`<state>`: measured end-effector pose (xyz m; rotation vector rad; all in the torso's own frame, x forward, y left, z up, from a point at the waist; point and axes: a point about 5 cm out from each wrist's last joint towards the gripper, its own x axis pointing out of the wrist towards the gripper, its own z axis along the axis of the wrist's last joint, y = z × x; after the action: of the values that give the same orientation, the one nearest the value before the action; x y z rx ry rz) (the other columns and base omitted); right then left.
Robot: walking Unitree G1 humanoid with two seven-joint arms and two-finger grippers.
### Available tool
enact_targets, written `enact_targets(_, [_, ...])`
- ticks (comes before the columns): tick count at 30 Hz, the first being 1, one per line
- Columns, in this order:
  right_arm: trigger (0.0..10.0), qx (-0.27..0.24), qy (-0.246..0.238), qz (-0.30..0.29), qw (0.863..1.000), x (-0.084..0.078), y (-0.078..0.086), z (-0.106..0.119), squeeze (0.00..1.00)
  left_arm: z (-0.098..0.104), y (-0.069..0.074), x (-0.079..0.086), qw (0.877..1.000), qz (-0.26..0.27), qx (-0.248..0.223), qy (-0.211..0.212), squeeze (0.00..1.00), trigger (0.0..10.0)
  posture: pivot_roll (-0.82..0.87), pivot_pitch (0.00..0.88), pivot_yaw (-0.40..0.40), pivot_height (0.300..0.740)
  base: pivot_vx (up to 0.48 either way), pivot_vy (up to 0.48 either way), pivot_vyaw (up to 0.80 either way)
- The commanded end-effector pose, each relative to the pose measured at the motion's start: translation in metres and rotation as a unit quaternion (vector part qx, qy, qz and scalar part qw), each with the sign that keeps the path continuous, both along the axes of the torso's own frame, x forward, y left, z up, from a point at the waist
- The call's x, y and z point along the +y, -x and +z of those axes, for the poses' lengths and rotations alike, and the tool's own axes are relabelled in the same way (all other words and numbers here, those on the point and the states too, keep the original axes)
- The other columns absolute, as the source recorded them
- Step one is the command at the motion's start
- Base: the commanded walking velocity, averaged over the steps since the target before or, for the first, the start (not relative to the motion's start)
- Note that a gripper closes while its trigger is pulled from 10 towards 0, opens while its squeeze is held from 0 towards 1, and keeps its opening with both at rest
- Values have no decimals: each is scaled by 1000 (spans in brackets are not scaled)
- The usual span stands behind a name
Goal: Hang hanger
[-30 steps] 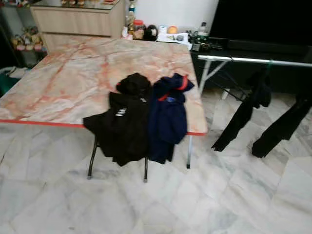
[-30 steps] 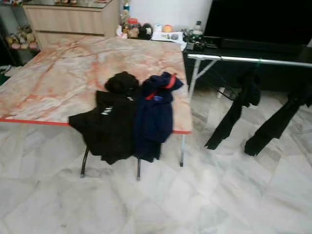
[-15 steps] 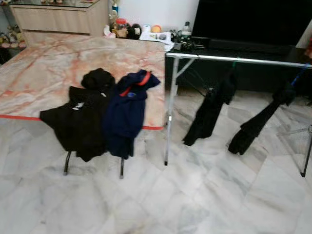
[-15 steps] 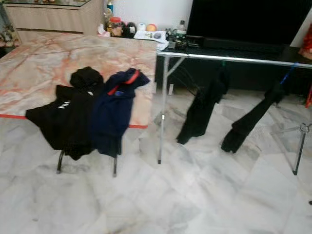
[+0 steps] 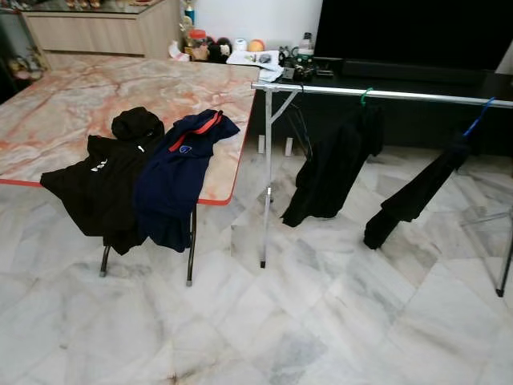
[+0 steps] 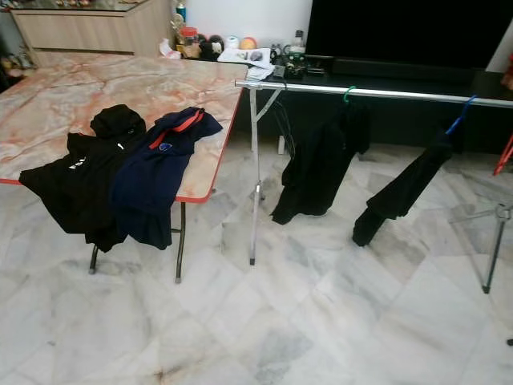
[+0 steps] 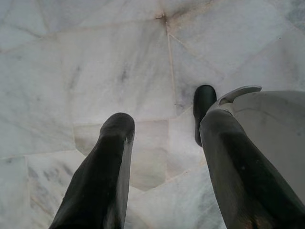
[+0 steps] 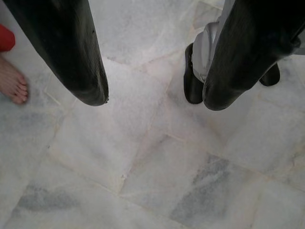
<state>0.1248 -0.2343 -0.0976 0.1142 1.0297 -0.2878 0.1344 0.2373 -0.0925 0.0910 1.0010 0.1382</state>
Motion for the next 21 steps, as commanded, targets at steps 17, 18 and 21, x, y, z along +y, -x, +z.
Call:
enact_targets(17, [10000, 8, -22, 54, 998, 33, -19, -1, 0, 3, -25, -13, 999, 31, 20, 17, 0, 10000, 193, 0, -52, 740, 107, 0, -509])
enact_targets(18, [10000, 4, -24, 50, 998, 33, -20, -1, 0, 4, -27, -16, 999, 29, 19, 18, 0, 10000, 194, 0, -53, 740, 326, 0, 0])
enact_targets(21, [10000, 1, -23, 54, 998, 34, -21, -1, 0, 4, -29, -19, 999, 25, 18, 18, 0, 10000, 195, 0, -51, 740, 334, 0, 0])
